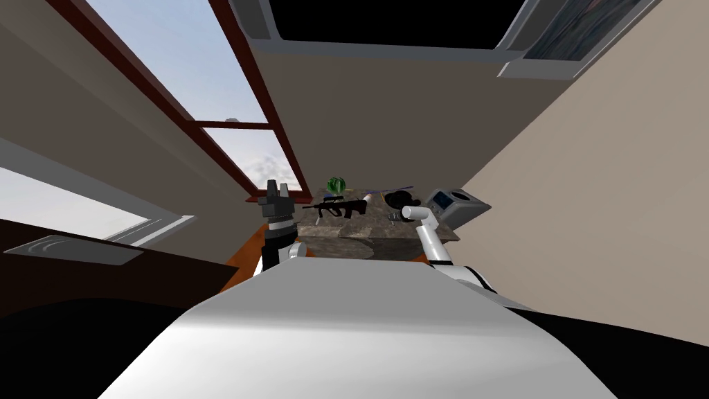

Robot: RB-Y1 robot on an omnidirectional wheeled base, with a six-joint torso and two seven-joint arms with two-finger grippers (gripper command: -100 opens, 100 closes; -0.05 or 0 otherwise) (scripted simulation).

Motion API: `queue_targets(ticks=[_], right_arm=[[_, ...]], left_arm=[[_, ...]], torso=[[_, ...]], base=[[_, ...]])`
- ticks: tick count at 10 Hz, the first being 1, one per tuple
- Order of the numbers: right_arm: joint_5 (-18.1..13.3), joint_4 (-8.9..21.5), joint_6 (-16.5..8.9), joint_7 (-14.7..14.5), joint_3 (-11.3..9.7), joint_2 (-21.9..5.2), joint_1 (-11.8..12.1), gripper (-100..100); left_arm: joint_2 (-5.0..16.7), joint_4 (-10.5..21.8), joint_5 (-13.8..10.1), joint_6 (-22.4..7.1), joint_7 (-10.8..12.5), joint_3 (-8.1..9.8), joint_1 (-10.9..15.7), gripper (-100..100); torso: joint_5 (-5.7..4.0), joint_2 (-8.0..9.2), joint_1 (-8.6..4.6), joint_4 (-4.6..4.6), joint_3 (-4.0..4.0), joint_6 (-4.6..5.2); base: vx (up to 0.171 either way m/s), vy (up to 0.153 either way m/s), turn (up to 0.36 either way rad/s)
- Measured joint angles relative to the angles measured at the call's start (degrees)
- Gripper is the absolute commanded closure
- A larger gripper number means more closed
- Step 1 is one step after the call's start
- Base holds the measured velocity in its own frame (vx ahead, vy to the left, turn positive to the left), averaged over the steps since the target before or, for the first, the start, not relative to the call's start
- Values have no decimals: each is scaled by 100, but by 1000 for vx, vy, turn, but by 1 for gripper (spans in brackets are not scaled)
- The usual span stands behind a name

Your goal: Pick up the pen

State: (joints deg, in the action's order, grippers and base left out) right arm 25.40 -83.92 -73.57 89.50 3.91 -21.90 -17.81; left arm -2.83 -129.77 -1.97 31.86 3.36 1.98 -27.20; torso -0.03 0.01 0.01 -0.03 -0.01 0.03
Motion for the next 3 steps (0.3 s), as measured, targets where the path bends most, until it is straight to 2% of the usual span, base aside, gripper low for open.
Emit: queue_targets(ticks=[2, 3], right_arm=[[38, -225, -201, 130, -25, -74, -22, 100], [39, -245, -230, 149, -27, -77, -23, 0]], left_arm=[[0, 0, 0, 0, 0, 0, 0, 0], [0, 0, 0, 0, 0, 0, 0, 0]], torso=[[0, 18, -3, 4, 10, 1], [-1, 12, -2, 2, 7, 2]], base=[[-31, -11, 11], [0, 0, 0]])
